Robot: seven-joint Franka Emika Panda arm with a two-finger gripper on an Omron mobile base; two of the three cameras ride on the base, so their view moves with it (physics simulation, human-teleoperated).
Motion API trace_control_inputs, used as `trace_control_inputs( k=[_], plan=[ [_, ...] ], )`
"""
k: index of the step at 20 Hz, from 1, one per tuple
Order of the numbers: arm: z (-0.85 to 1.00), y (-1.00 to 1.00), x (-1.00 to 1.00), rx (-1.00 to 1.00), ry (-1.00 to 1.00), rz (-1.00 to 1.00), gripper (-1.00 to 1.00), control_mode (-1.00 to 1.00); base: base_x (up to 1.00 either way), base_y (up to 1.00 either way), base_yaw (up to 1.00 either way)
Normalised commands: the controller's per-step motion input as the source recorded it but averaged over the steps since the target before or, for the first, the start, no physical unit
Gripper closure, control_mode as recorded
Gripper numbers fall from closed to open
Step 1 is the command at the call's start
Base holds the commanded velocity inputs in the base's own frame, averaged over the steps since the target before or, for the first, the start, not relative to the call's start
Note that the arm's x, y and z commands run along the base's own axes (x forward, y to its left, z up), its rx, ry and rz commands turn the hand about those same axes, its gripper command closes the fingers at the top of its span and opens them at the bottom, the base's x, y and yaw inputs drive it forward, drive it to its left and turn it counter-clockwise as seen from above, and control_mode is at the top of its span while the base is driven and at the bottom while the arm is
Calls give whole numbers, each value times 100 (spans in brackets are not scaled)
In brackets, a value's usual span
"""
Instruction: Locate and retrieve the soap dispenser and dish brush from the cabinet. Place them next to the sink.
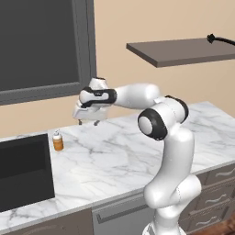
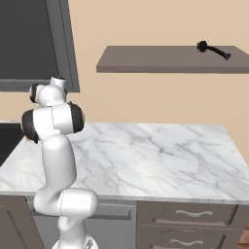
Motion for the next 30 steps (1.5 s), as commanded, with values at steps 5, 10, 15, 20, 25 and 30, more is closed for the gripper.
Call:
trace_control_inputs(
  k=[5, 10, 15, 20, 25, 30],
  plan=[
    [10, -34, -31, -10, -30, 29, -100, -100, 0, 0, 0],
    [27, -32, -36, -1, -22, 16, -100, -100, 0, 0, 0],
    [25, -24, -49, 0, -20, 5, -100, -100, 0, 0, 0],
    [35, -22, -48, 1, -19, 0, -100, -100, 0, 0, 0],
    [53, -28, -39, 2, -7, 0, -100, -100, 0, 0, 0],
    [57, -26, -41, 0, 1, 0, -100, -100, 0, 0, 0]
  ],
)
